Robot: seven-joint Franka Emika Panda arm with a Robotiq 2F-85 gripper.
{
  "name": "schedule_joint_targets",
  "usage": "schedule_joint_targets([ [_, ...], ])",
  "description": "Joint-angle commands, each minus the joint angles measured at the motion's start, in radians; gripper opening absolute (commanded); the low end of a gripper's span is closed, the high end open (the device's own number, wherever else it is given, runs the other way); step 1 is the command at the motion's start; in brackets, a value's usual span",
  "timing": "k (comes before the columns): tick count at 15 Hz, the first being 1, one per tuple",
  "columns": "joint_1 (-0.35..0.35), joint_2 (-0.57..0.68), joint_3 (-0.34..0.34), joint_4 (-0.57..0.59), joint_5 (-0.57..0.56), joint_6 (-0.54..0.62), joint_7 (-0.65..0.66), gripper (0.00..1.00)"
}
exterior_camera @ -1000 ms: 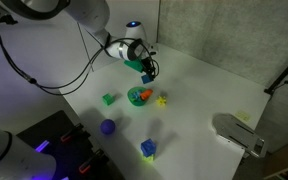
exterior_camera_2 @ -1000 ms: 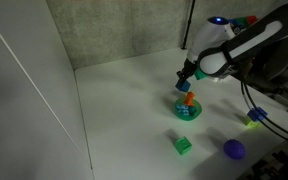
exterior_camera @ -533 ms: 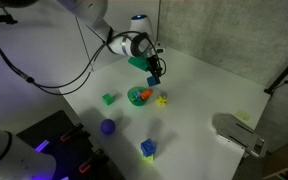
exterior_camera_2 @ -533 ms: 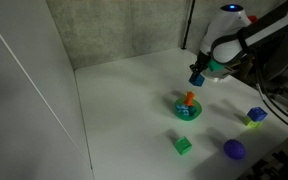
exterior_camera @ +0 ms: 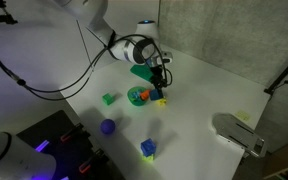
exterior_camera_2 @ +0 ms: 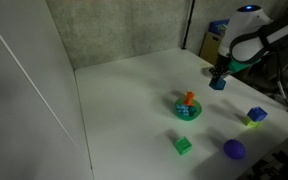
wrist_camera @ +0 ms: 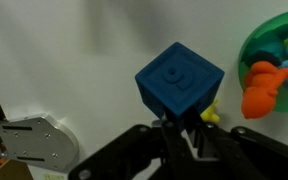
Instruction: Take the cube out of the bowl and put it on the table
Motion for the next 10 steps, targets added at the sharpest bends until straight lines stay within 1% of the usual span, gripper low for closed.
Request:
schedule_joint_targets([
  [1, -0.031, -0.053, -0.006, -0.065, -0.036, -0.041, -0.028, 0.06],
  [6, -0.062, -0.037, -0.009, -0.107, -0.046, -0.047, -0.034, 0.06],
  [10, -0.081, -0.031, 0.001, -0.131, -0.026, -0.043, -0.049, 0.06],
])
